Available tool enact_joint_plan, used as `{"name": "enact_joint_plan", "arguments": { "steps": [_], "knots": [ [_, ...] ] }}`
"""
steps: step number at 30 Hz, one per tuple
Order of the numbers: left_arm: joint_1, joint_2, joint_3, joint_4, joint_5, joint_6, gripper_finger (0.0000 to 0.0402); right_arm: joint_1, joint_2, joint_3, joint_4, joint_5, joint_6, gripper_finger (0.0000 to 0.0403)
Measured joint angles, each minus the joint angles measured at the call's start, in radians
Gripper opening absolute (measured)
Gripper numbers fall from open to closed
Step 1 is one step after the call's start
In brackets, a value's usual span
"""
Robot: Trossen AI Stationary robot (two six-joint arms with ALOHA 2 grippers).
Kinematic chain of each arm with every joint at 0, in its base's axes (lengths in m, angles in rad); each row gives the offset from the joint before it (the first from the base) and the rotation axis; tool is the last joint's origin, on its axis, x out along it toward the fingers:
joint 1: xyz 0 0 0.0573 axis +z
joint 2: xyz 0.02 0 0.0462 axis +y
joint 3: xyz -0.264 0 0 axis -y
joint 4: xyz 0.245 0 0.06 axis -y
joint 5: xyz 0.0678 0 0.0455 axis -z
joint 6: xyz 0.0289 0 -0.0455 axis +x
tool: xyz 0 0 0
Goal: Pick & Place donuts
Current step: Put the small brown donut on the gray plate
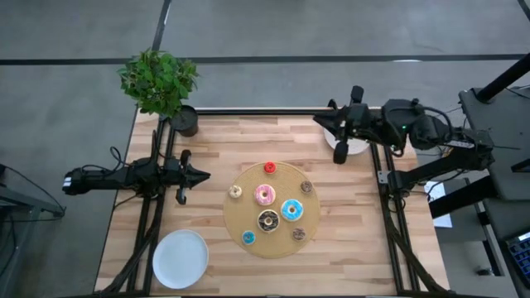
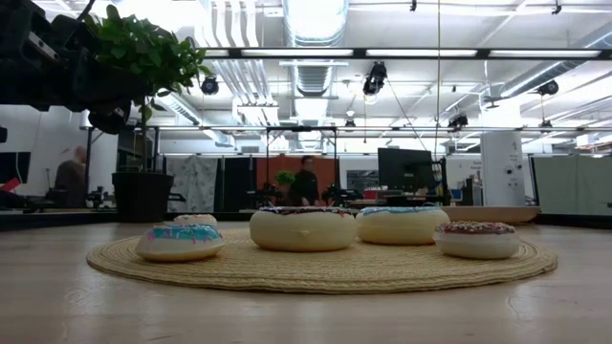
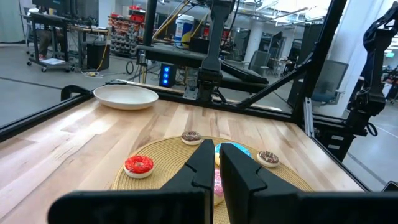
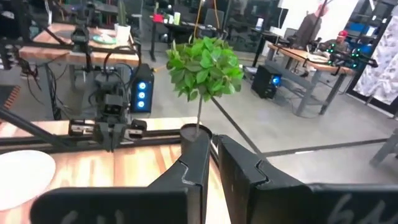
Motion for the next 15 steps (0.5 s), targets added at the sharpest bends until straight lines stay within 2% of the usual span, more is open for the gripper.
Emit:
{"name": "enact_joint_plan", "arguments": {
  "steps": [10,15],
  "knots": [
    [0.000,0.000,0.000,0.000,0.000,0.000,0.0000,0.000,0.057,0.000,-0.035,0.000,-0.003,0.0028],
    [0.000,0.000,0.000,0.000,0.000,0.000,0.0000,0.000,0.079,0.000,-0.040,-0.001,-0.067,0.0028]
  ]
}}
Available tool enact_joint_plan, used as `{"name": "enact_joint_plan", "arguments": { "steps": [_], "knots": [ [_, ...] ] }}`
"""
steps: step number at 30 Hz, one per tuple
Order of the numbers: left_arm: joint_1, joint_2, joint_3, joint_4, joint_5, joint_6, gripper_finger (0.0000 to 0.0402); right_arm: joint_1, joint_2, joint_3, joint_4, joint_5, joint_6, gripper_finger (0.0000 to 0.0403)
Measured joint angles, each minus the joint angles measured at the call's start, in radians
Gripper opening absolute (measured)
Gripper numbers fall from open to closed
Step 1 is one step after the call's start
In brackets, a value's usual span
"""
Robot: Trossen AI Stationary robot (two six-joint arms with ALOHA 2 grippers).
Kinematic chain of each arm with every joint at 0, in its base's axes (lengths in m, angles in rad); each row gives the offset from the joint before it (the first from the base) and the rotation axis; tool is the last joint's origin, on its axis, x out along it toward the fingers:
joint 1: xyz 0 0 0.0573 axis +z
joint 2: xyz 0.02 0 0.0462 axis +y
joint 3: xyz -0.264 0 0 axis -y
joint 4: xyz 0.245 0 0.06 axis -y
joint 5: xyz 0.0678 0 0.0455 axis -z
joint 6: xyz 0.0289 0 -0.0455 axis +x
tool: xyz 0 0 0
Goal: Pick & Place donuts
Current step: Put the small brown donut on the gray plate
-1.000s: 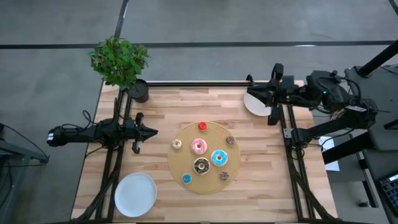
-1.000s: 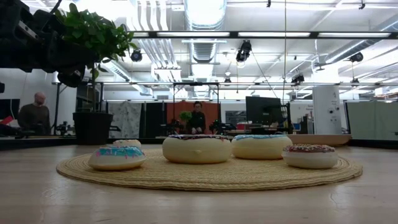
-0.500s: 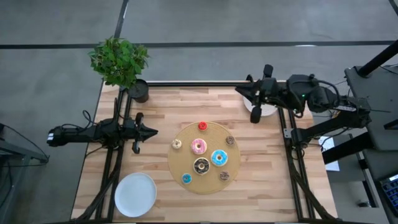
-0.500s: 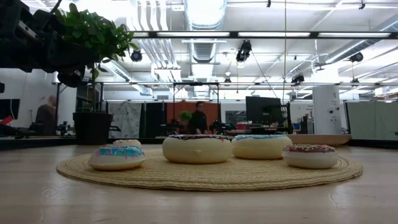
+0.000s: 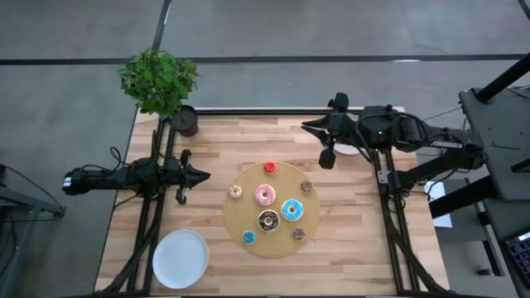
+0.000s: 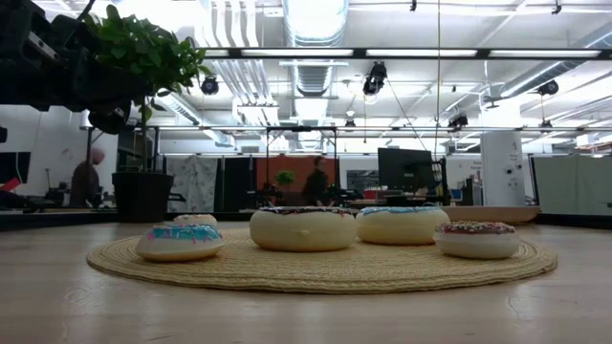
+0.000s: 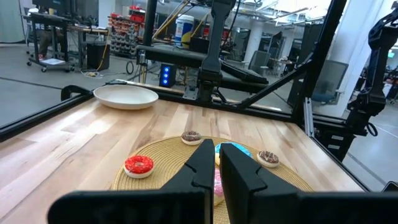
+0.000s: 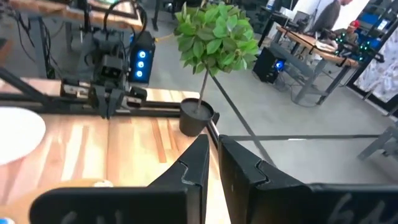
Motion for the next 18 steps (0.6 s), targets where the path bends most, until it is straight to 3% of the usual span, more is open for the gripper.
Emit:
{"name": "enact_joint_plan", "arguments": {
  "steps": [18],
  "knots": [
    [0.000,0.000,0.000,0.000,0.000,0.000,0.0000,0.000,0.038,-0.002,-0.170,-0.002,0.006,0.0028]
  ]
}}
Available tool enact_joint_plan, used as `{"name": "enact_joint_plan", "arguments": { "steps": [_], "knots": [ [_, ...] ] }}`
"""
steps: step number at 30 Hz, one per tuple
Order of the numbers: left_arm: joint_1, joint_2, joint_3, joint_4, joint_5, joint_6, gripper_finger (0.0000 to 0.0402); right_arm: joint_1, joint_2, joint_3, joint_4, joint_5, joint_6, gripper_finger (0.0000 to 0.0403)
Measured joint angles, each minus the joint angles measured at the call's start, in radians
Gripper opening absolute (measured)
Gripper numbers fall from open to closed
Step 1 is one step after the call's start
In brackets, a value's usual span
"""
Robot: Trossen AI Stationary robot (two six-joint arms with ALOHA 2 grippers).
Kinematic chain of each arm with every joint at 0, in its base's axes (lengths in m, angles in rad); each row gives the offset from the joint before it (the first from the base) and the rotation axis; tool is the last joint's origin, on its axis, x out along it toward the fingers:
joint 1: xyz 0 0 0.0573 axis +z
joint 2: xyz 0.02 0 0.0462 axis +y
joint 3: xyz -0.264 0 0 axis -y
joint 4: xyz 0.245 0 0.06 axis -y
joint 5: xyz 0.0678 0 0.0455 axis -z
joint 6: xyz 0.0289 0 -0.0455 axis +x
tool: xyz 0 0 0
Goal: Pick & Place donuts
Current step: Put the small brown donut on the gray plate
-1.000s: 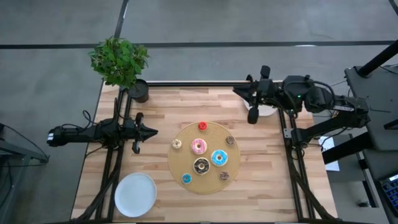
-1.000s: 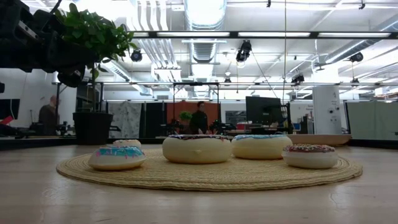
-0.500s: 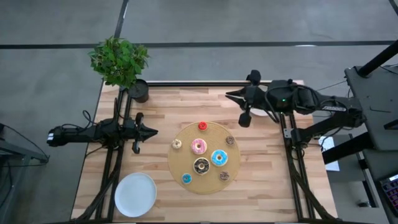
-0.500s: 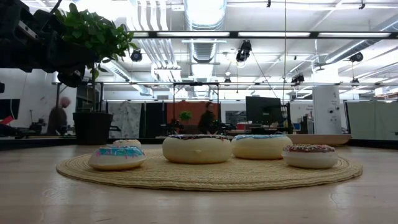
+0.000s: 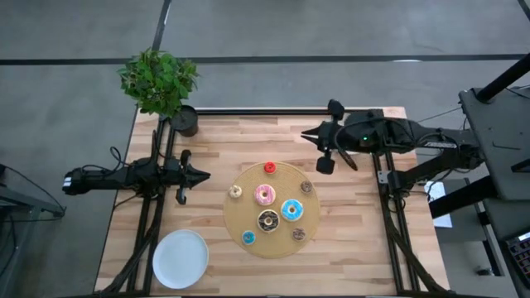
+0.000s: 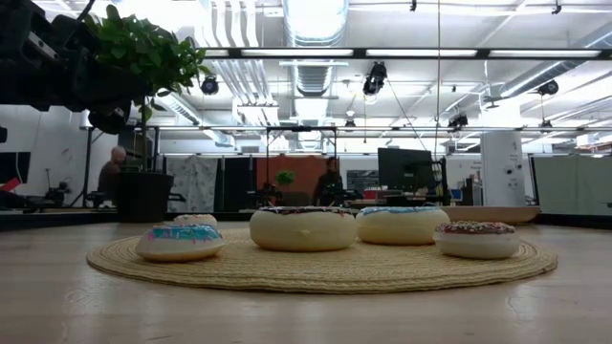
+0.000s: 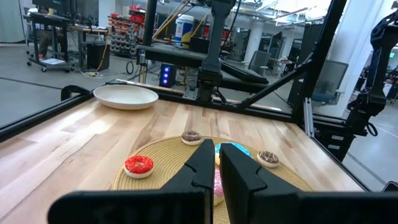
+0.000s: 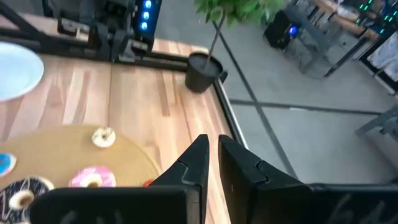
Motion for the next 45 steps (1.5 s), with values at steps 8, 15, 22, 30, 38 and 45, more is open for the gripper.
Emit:
{"name": "enact_joint_plan", "arguments": {
  "steps": [8,15,22,30,38,45],
  "knots": [
    [0.000,0.000,0.000,0.000,0.000,0.000,0.0000,-0.007,0.026,0.000,-0.056,-0.001,0.001,0.0028],
    [0.000,0.000,0.000,0.000,0.000,0.000,0.0000,-0.050,0.083,0.002,-0.054,-0.004,0.074,0.0028],
    [0.000,0.000,0.000,0.000,0.000,0.000,0.0000,-0.089,0.126,0.002,-0.104,-0.046,0.072,0.0028],
    [0.000,0.000,-0.001,0.016,-0.001,0.000,0.0000,-0.138,0.172,0.000,-0.260,-0.347,0.017,0.0028],
    [0.000,0.000,-0.002,0.029,-0.002,0.000,0.0000,-0.140,0.192,-0.088,-0.267,-0.360,-0.058,0.0028],
    [0.000,0.000,-0.003,0.032,-0.002,0.000,0.0000,-0.142,0.192,-0.212,-0.245,-0.360,-0.057,0.0028]
  ]
}}
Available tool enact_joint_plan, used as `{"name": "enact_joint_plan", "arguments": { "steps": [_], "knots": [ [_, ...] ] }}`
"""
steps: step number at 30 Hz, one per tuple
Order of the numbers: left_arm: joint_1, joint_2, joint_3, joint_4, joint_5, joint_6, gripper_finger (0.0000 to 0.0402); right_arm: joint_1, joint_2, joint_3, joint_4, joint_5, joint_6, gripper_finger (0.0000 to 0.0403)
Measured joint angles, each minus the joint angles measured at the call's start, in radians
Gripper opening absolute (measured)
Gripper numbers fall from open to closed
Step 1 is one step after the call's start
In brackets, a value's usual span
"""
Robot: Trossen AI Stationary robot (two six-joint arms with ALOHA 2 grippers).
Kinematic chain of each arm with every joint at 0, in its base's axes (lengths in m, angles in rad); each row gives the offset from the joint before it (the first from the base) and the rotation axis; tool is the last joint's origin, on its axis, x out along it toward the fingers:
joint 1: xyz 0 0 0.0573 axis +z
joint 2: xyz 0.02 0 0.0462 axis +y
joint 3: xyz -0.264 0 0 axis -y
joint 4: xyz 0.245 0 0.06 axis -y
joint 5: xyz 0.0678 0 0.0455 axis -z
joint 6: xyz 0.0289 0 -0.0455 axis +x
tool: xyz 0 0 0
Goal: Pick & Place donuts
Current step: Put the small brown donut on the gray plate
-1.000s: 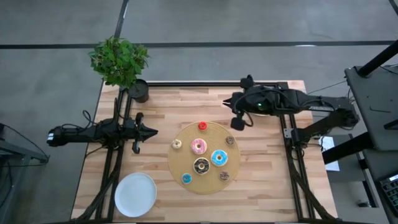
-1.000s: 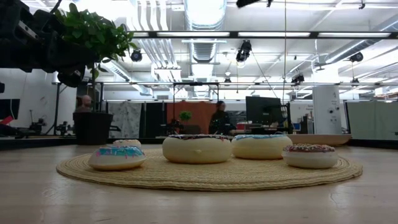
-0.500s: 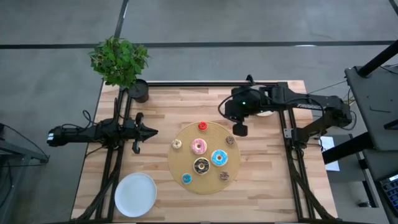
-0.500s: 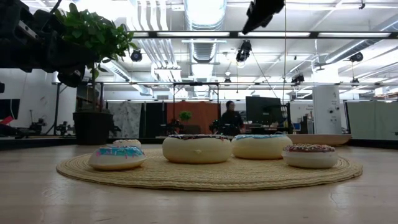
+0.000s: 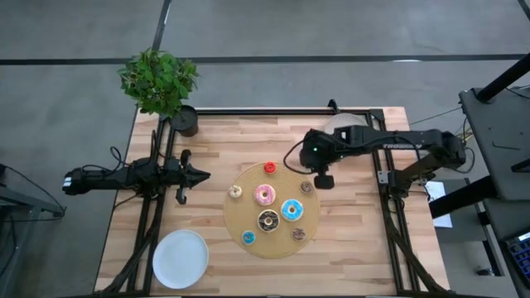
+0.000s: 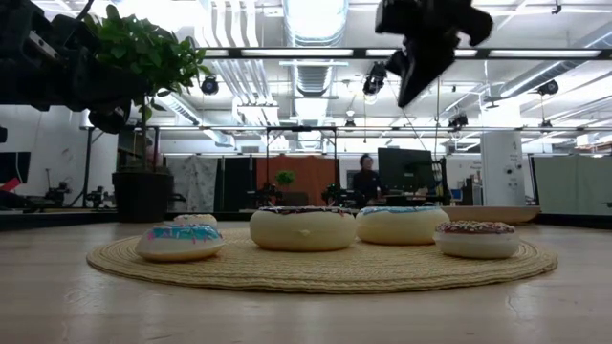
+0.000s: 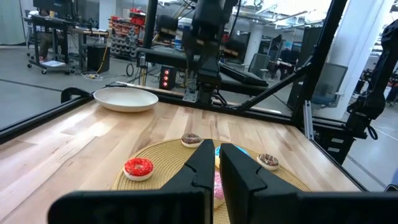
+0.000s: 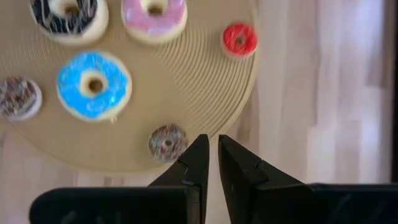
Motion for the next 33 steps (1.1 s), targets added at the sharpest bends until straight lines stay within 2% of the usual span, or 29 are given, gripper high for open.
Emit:
{"name": "enact_joint_plan", "arguments": {
  "steps": [15,22,27,33],
  "knots": [
    [0.000,0.000,0.000,0.002,0.000,0.000,0.0000,0.000,-0.001,-0.196,0.093,-0.019,-0.001,0.0028],
    [0.000,0.000,0.000,0.002,0.001,0.000,0.0000,-0.007,-0.001,-0.225,0.111,-0.162,-0.004,0.0032],
    [0.000,0.000,0.000,0.003,0.001,0.000,0.0000,-0.024,-0.001,-0.227,0.112,-0.193,-0.042,0.0057],
    [0.000,0.000,0.000,0.003,0.001,0.000,0.0000,-0.030,0.014,-0.228,0.112,-0.196,-0.069,0.0113]
  ]
}}
